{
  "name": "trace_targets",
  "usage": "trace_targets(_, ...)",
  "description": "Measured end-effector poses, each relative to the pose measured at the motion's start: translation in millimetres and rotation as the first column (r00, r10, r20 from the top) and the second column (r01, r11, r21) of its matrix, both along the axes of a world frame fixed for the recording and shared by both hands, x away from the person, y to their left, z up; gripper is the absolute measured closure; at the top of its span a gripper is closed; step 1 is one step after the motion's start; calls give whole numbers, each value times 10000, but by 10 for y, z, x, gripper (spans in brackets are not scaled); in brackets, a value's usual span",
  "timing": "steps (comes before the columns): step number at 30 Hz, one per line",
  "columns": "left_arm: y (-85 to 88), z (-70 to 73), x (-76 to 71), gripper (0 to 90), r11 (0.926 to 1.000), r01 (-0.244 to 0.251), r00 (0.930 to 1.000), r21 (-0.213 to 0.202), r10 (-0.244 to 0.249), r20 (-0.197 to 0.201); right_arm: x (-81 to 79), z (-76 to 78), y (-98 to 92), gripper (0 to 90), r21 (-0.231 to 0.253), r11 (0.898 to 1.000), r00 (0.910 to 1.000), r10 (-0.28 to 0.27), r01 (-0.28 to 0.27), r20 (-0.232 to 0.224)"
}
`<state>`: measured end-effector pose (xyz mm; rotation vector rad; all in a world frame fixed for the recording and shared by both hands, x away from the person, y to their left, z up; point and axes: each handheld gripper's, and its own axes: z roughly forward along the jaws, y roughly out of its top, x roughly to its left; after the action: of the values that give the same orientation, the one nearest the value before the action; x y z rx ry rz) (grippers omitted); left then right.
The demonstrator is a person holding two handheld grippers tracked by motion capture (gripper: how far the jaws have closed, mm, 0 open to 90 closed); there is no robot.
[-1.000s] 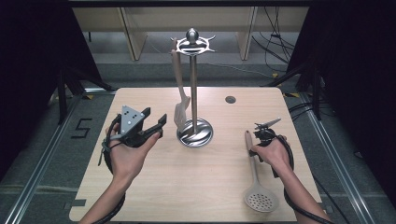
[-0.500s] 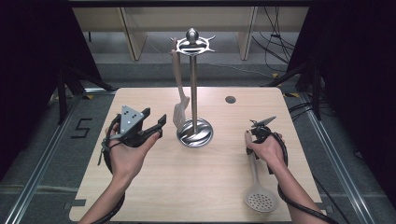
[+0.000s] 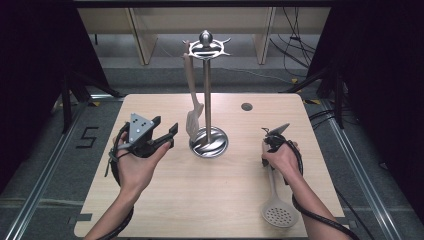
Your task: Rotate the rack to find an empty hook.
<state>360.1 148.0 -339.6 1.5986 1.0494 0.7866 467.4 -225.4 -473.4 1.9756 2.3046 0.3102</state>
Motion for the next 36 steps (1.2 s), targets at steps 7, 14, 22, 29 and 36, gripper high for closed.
trace_targets(7, 2, -2, 3, 411, 10000, -5, 10000, -1, 5, 3, 32, 10, 31, 691, -306, 9995, 9997, 13, -20, -250)
trace_targets(14, 6, -12, 11, 410, 10000, -12, 10000, -2, 12, -29, 36, 10, 22, 723, 490, 9984, 9985, -259, 284, -492)
trace_targets(22, 17, 3, 7, 410, 10000, -47, 10000, -27, 47, 17, -36, 77, 76, 732, 703, 9952, 9977, -677, 677, -22)
trace_targets(29, 24, 7, 10, 405, 10000, -45, 10000, -82, 46, 13, -181, 271, 24, 734, 1260, 9918, 9975, -293, 209, 647)
trace_targets(36, 24, 13, 6, 402, 10000, -52, 10000, -77, 53, 36, -411, 452, -26, 734, 1868, 9797, 9820, 371, -722, 1851)
